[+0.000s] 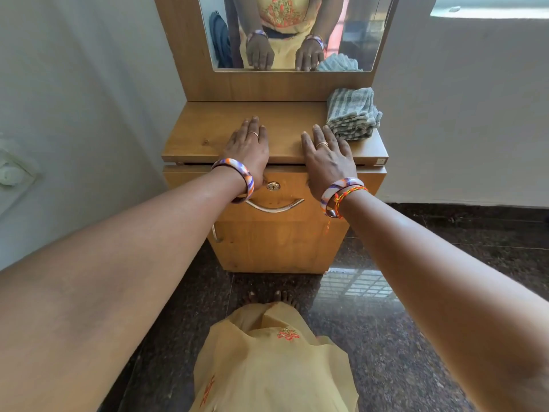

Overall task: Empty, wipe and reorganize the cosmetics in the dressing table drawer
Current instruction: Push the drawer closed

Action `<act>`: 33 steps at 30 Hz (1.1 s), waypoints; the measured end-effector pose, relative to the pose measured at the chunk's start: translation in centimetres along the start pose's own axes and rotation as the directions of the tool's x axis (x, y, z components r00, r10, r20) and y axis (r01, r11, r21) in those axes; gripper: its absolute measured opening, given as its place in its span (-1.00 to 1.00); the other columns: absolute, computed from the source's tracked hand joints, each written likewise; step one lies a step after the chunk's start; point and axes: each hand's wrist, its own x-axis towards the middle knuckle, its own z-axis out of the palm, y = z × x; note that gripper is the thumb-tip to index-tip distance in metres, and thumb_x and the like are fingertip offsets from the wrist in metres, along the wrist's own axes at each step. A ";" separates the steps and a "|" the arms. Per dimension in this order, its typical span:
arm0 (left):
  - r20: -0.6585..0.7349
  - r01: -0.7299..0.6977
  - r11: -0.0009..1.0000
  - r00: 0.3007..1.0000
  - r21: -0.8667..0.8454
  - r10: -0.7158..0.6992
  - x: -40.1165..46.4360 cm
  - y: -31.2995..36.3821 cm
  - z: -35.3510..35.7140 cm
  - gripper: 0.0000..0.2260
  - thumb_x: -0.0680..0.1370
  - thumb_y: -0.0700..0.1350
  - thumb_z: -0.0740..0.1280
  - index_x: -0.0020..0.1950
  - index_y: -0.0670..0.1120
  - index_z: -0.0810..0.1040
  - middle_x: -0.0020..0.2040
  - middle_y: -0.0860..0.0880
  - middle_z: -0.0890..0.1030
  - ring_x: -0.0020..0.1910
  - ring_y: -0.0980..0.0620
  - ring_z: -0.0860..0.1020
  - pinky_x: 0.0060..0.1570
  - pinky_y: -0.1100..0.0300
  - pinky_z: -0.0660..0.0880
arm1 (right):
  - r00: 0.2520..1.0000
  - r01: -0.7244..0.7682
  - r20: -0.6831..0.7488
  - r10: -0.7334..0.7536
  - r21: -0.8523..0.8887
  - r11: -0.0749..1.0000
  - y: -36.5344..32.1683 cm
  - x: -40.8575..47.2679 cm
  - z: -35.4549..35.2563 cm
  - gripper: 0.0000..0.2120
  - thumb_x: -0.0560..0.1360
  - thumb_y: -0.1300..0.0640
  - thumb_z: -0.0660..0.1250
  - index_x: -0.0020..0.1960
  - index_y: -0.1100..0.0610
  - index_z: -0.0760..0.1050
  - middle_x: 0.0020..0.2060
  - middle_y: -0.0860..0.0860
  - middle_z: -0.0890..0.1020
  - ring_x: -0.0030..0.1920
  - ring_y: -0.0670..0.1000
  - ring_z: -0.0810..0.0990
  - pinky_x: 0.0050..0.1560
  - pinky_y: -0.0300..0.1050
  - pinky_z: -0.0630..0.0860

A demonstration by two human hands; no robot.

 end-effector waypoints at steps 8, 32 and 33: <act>-0.023 0.030 0.996 0.999 -0.082 -0.032 1.7 -1.0 1.7 -0.17 0.48 -0.04 0.41 0.53 -0.24 -0.04 0.57 -0.17 -0.03 0.56 -0.11 -0.05 0.50 0.04 -0.03 | 0.992 0.055 -0.114 -0.056 -0.012 0.998 0.8 1.2 1.8 -0.31 0.51 0.30 0.26 0.53 0.20 -0.01 0.53 0.10 0.09 0.54 0.07 0.04 0.52 -0.05 -0.07; -0.313 0.000 1.000 0.950 -0.019 -0.006 1.8 -1.0 4.5 -0.30 0.41 -0.22 0.47 0.47 -0.25 0.23 0.47 -0.22 0.31 0.47 -0.16 0.28 0.44 0.05 0.21 | 0.859 0.041 -0.511 -0.038 -0.005 0.999 0.6 1.9 5.1 -0.39 0.05 0.33 0.60 0.10 0.25 0.60 0.03 0.16 0.69 0.04 0.14 0.69 0.10 0.02 0.56; -0.321 -0.001 1.000 0.947 -0.016 -0.005 1.8 -1.0 4.5 -0.30 0.39 -0.23 0.49 0.45 -0.26 0.25 0.45 -0.23 0.33 0.45 -0.17 0.31 0.43 0.04 0.24 | 0.850 0.043 -0.525 -0.042 -0.010 0.999 0.7 2.0 5.2 -0.42 0.07 0.33 0.59 0.09 0.24 0.61 0.02 0.15 0.70 0.03 0.14 0.69 0.09 0.02 0.57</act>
